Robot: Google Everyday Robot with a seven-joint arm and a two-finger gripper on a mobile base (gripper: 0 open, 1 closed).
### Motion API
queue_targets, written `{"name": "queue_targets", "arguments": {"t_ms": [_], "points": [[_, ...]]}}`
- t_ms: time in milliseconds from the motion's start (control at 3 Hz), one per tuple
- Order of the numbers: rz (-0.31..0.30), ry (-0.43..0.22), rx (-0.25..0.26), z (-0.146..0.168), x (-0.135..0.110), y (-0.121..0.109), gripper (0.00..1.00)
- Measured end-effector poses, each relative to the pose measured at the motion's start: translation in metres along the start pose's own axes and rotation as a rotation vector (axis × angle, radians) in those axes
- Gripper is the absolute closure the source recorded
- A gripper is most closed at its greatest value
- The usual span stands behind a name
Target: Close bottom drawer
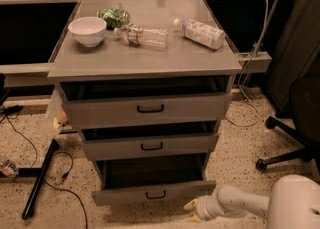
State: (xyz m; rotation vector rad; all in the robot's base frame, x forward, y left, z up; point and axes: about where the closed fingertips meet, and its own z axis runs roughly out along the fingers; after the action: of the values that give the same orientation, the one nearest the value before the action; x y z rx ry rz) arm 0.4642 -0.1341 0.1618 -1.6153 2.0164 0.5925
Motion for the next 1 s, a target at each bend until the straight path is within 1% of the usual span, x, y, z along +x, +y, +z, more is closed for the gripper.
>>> {"name": "queue_targets", "arguments": {"t_ms": [333,667,1000], "points": [[-0.031,-0.008,-0.026,0.014,-0.009,-0.049,0.83],[-0.055,0.034,0.009,0.016,-0.023,-0.119,1.0],[-0.059,0.04,0.016,0.015,-0.024,-0.126,1.0]]}}
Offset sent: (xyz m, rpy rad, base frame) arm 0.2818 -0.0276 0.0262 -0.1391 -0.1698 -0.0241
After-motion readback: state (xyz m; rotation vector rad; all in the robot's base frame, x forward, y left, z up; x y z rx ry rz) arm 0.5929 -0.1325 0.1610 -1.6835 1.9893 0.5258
